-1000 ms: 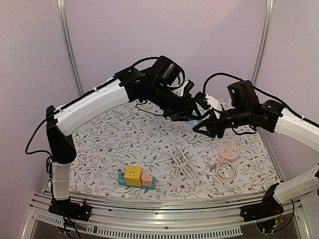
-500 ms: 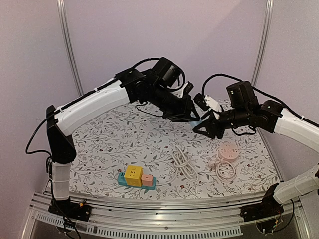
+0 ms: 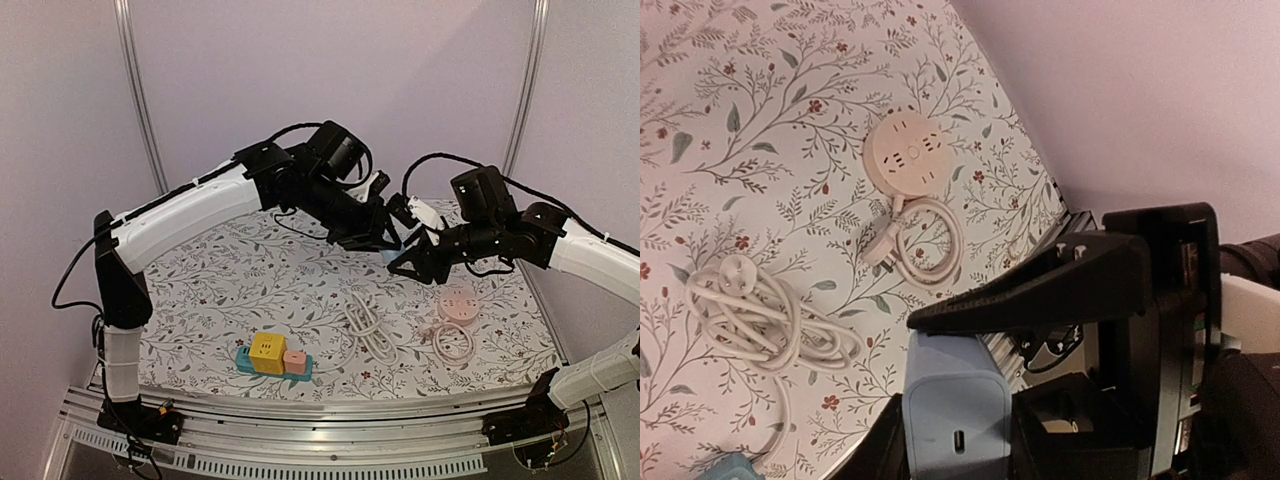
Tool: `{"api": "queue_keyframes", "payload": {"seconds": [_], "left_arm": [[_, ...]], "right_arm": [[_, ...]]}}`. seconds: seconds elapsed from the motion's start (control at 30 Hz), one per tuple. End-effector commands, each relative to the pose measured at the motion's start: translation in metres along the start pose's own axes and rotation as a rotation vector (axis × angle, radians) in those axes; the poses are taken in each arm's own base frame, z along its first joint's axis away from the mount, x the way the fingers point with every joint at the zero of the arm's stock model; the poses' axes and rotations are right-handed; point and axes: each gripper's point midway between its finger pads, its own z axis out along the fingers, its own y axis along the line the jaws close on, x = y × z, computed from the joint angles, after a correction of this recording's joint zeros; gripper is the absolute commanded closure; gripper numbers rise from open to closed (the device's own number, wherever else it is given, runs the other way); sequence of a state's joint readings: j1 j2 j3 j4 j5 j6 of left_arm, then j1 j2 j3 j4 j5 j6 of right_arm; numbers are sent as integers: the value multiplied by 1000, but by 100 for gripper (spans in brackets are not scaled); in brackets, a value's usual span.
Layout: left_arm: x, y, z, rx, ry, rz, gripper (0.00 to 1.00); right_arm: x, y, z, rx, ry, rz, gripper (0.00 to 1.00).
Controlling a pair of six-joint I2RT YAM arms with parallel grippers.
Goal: Insert the plug
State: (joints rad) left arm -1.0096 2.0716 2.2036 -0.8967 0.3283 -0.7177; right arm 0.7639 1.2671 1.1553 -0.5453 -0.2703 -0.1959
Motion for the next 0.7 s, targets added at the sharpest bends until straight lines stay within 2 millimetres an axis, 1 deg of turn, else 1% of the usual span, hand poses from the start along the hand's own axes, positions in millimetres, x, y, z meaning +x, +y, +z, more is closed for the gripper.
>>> {"api": "queue_keyframes", "payload": {"seconds": [0.0,0.23,0.37,0.53,0.67], "left_arm": [[16,7,6,-17,55,2,69],[19,8,6,-9,65,-4,65],[19,7,6,10,72,-9,64],[18,8,1,31,85,-26,68],[21,14,0,40,110,-42,71]], "right_arm": [[-32,16,-10,-34,-107,-46,97],[-31,21,-8,-41,-100,-61,97],[-30,23,-8,-43,-94,-77,98],[-25,25,-8,-44,-76,-98,98],[-21,25,-7,-40,-72,-109,98]]}}
